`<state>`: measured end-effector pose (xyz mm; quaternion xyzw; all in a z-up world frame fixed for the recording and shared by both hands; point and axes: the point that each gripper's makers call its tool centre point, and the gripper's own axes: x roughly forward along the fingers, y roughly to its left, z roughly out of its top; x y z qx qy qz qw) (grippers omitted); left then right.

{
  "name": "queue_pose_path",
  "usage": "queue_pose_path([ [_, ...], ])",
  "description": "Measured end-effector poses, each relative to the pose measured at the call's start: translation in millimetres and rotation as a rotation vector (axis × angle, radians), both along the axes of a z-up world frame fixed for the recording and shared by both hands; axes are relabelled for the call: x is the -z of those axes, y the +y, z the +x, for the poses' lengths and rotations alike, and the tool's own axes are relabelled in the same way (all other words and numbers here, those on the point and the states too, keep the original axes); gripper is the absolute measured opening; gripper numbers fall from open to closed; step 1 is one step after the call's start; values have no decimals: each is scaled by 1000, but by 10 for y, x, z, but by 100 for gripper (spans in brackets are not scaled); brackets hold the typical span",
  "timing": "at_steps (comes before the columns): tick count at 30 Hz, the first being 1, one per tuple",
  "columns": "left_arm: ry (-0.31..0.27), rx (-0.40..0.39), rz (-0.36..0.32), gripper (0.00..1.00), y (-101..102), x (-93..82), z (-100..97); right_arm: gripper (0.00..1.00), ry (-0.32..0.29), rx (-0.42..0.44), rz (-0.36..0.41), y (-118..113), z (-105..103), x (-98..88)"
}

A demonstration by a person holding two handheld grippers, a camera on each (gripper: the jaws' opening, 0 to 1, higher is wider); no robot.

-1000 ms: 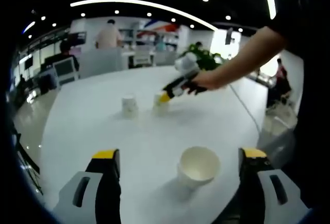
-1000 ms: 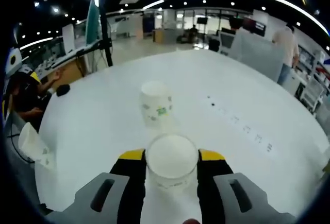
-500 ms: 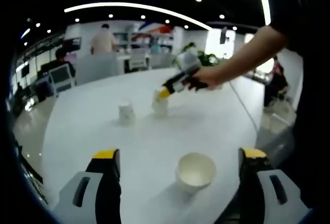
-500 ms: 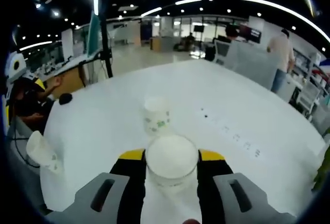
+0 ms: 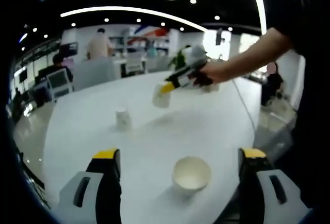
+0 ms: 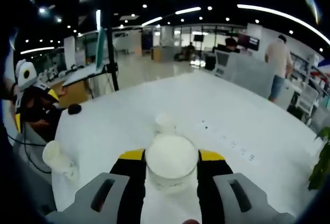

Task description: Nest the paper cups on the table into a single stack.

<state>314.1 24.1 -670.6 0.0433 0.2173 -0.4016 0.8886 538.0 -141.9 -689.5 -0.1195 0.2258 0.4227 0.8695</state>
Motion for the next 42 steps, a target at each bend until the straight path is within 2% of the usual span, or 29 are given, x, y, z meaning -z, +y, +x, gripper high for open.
queue_pose_path([
  [6, -9, 5, -2, 93, -16, -28, -48, 35, -19, -6, 54, -5, -172, -256],
  [12, -8, 18, -5, 93, -27, -14, -70, 35, -33, -23, 76, 7, -362, -448],
  [17, -7, 24, -8, 92, -44, -6, -62, 35, -60, -40, 79, -11, -463, -585],
  [26, -7, 45, -13, 92, -120, -15, -66, 35, -52, -49, 129, 9, -669, -765],
  [30, -1, 50, -11, 92, -141, -4, -89, 35, -59, -88, 134, 82, -848, -857],
  [35, -1, 44, -25, 91, -140, -3, -97, 35, -48, -103, 198, 150, -1068, -1044],
  [42, 13, 40, -27, 91, -107, 53, -133, 35, -24, -119, 236, 189, -1385, -1146],
])
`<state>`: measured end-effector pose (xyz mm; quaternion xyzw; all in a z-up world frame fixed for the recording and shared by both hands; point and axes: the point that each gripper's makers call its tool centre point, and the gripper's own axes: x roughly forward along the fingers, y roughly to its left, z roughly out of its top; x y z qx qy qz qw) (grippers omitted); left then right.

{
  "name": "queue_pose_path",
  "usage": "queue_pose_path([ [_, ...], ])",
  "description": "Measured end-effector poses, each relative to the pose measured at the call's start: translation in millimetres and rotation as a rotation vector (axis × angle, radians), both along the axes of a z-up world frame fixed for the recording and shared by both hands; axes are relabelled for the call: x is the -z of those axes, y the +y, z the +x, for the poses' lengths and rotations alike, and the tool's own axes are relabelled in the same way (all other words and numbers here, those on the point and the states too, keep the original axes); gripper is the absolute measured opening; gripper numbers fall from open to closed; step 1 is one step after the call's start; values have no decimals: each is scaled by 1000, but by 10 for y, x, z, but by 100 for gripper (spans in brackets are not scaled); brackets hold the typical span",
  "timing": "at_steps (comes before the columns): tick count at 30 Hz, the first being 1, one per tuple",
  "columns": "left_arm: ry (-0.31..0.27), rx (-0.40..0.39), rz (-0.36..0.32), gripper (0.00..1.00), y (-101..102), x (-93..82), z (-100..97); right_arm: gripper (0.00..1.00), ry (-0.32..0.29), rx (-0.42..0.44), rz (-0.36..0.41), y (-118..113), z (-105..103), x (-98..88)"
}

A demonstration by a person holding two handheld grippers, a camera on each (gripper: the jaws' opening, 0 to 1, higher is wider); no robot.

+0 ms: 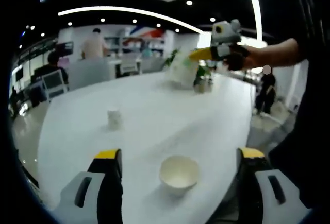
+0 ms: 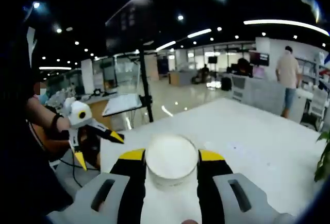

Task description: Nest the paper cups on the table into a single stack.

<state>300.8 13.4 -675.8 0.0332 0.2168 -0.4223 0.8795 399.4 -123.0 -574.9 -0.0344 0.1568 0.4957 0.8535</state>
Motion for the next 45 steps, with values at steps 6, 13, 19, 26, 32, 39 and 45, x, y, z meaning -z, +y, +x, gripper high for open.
queue_pose_path([
  [6, 6, -1, -6, 91, -15, -4, -20, 35, 4, -33, -14, 44, -148, 49],
  [13, 17, 10, -65, 91, -124, -73, -67, 35, 14, -34, 2, 81, -176, 29],
  [19, 44, 29, -126, 93, -267, -118, -124, 35, 21, -63, 12, 206, -293, 47],
  [26, 76, 37, -232, 89, -429, -205, -174, 35, 42, -80, 36, 272, -367, 69],
  [32, 91, 28, -290, 86, -512, -260, -176, 35, 65, -96, 51, 311, -417, 83],
  [39, 101, 13, -421, 79, -610, -458, -128, 35, 100, -136, 108, 431, -535, 45],
  [45, 118, 48, -478, 69, -710, -549, -182, 35, 104, -183, 131, 546, -633, 16],
])
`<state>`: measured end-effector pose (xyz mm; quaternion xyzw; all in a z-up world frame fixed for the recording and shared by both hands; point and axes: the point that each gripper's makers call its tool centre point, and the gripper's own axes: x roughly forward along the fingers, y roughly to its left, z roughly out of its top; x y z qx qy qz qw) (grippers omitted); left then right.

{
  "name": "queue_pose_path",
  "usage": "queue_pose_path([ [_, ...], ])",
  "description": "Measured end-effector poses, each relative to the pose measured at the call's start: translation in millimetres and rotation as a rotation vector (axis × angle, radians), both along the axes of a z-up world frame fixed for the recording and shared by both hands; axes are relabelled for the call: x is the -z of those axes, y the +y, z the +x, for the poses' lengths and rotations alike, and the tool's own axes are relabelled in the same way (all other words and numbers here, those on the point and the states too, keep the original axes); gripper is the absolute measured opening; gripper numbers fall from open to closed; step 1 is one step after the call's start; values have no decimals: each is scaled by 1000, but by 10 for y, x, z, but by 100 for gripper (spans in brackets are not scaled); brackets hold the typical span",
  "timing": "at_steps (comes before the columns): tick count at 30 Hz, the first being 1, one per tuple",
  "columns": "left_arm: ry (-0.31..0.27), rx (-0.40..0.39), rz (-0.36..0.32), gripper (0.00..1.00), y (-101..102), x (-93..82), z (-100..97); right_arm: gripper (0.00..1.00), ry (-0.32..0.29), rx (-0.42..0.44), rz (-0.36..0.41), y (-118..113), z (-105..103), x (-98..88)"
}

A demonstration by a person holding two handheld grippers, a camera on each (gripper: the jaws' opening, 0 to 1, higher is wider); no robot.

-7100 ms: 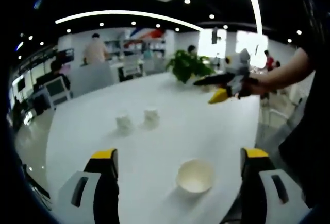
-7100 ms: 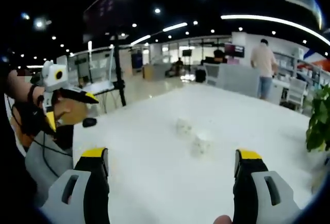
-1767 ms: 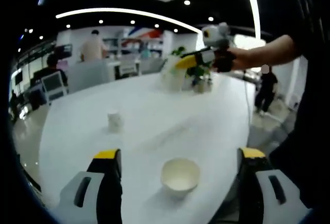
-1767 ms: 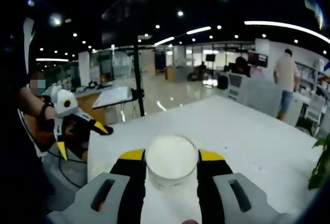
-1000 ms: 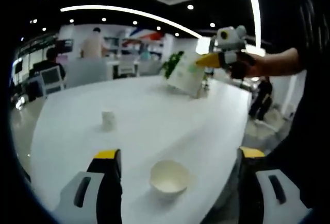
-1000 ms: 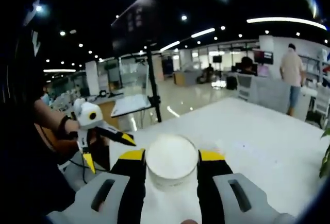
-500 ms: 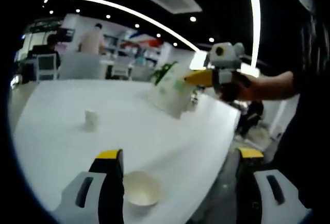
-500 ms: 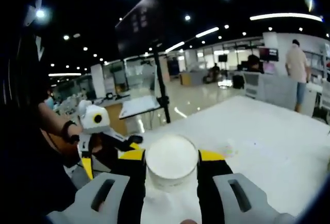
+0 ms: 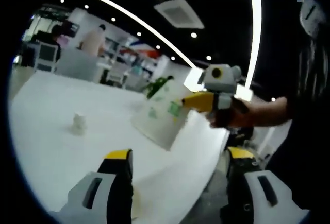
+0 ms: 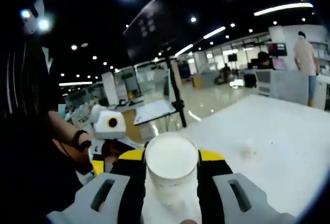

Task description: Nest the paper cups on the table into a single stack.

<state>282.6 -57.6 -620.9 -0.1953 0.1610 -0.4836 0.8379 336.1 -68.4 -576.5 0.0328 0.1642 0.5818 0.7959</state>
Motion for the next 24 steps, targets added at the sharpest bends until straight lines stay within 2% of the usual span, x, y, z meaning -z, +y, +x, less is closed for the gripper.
queue_pose_path([
  [5, -11, 19, 26, 67, -51, 17, -28, 35, 18, -18, 16, 45, -54, 6],
  [11, -16, 21, -24, 63, -47, -103, -34, 35, 43, -25, 23, 44, -99, 52],
  [15, -1, 10, -79, 60, -7, -173, -17, 35, 93, -16, 75, 29, -107, 35],
  [20, -6, -11, -99, 54, 52, -209, 20, 35, 139, -28, 75, 21, -139, 98],
  [22, -27, -18, -97, 52, 67, -237, 17, 35, 160, -41, 73, 27, -170, 115],
  [24, -34, -16, -102, 48, 75, -253, 7, 35, 158, -59, 59, 30, -203, 153],
])
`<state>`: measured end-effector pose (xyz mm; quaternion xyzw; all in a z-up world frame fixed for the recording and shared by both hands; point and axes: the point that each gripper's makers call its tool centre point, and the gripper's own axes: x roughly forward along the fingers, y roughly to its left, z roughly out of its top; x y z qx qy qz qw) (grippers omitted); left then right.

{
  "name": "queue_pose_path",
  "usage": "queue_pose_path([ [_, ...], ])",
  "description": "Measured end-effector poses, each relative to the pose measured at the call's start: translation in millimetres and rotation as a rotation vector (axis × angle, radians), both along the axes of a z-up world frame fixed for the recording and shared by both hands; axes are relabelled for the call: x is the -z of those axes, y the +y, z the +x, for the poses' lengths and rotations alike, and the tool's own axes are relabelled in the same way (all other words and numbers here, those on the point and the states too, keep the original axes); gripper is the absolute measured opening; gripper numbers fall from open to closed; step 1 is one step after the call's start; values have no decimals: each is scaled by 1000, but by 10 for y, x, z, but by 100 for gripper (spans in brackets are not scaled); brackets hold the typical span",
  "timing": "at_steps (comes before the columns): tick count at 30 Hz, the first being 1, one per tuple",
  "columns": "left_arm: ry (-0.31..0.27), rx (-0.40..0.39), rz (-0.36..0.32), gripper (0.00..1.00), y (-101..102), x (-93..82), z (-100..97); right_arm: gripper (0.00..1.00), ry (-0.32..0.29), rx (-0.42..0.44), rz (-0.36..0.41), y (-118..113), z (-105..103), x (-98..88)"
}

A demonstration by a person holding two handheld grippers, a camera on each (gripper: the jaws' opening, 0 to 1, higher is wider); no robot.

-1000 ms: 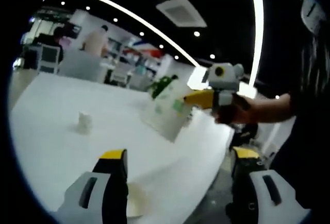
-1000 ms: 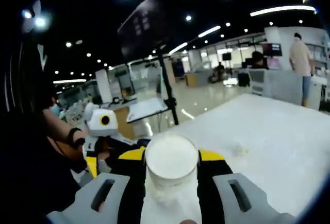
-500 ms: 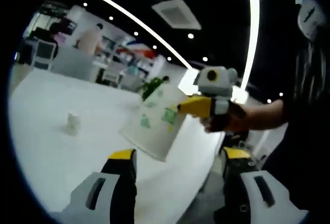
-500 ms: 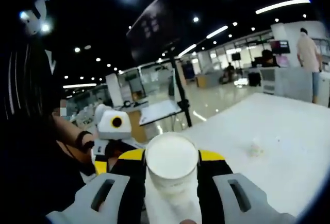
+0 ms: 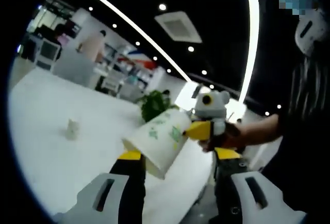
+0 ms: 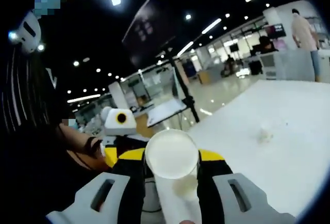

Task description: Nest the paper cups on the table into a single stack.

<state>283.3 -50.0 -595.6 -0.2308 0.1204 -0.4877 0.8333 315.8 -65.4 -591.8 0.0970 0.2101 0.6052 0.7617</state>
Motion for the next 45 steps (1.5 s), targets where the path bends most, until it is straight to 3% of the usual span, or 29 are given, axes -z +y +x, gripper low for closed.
queue_pose_path([
  [13, 12, 20, -38, 36, 54, -54, -56, 35, -2, -82, -34, 2, -182, 139],
  [25, 19, 42, -73, 16, 96, -144, -64, 34, -29, -150, -59, 49, -318, 203],
  [35, 51, 77, -103, 4, 113, -182, -93, 34, -19, -160, -53, 68, -344, 233],
  [45, 100, 123, -127, 0, 79, -241, -119, 33, -39, -153, -44, 89, -333, 220],
])
